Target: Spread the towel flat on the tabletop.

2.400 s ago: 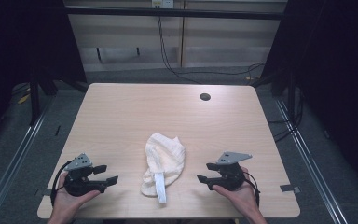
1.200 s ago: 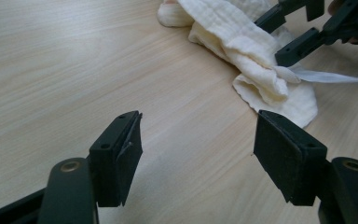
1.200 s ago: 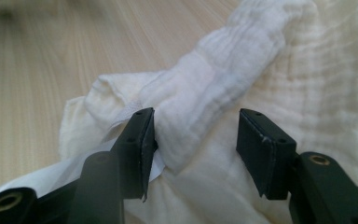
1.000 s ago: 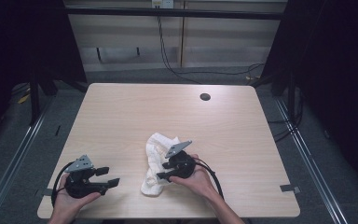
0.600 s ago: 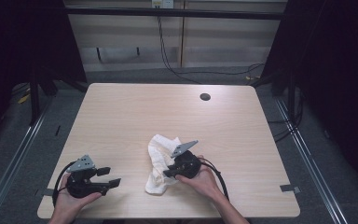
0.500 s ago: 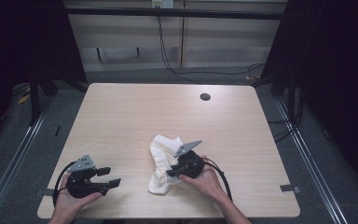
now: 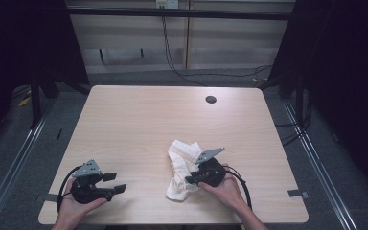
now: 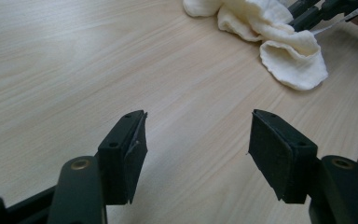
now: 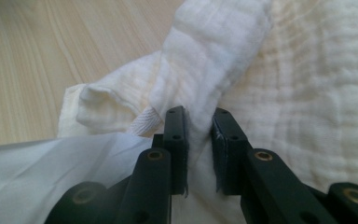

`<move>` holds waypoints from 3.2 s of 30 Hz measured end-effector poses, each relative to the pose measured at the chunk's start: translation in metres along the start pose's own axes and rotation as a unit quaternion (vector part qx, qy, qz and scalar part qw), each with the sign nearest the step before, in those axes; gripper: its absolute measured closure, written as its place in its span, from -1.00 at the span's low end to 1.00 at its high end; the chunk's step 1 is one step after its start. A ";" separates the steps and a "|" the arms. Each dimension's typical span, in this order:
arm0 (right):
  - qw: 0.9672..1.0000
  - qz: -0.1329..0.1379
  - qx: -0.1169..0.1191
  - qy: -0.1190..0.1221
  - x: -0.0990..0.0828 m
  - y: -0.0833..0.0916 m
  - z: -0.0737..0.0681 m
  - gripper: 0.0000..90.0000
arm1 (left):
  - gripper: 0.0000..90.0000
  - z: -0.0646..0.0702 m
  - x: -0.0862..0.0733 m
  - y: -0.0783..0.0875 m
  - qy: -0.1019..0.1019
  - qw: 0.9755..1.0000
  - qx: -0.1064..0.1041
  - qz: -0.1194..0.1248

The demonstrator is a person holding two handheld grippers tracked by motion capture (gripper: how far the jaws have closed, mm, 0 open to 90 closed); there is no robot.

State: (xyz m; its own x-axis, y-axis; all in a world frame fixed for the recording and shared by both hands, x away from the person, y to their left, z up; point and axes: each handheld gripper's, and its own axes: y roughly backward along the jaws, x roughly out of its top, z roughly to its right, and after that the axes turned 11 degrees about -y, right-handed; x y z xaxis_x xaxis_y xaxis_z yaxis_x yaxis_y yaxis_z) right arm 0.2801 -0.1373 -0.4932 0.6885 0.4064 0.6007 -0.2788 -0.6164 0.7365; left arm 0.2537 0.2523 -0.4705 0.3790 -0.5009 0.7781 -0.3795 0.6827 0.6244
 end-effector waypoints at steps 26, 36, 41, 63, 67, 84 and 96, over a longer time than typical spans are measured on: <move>0.998 0.056 0.019 0.015 -0.005 0.044 -0.018 0.47 | 0.44 0.019 0.056 -0.043 -0.029 0.997 -0.062 0.028; 0.999 0.028 0.010 0.036 0.002 0.011 -0.022 0.32 | 0.32 0.021 0.047 -0.050 -0.021 0.997 -0.073 0.029; 0.999 0.016 -0.004 0.037 -0.007 0.006 -0.021 0.39 | 0.27 0.023 0.041 -0.052 -0.020 0.997 -0.076 0.021; 0.993 0.108 -0.033 -0.017 -0.007 0.077 0.011 0.91 | 0.29 0.040 0.051 -0.062 -0.067 0.994 -0.091 0.006; 0.991 0.118 -0.051 -0.029 -0.016 0.091 0.026 0.91 | 0.29 0.045 0.055 -0.065 -0.072 0.993 -0.099 0.006; 0.986 0.108 -0.094 -0.082 -0.059 0.104 0.062 0.91 | 0.31 0.066 0.074 -0.087 -0.091 0.987 -0.130 0.010; 0.987 0.113 -0.085 -0.071 -0.056 0.100 0.056 0.91 | 0.12 0.088 0.060 -0.108 -0.071 0.984 -0.164 0.012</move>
State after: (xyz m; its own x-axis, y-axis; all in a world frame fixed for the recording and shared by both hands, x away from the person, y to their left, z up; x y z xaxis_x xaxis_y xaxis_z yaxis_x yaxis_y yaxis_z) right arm 0.2509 -0.2593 -0.4709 0.6799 0.1648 0.7145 -0.5355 -0.5540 0.6374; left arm 0.2433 0.1018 -0.4846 0.2422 -0.5360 0.8087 -0.0855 0.8185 0.5681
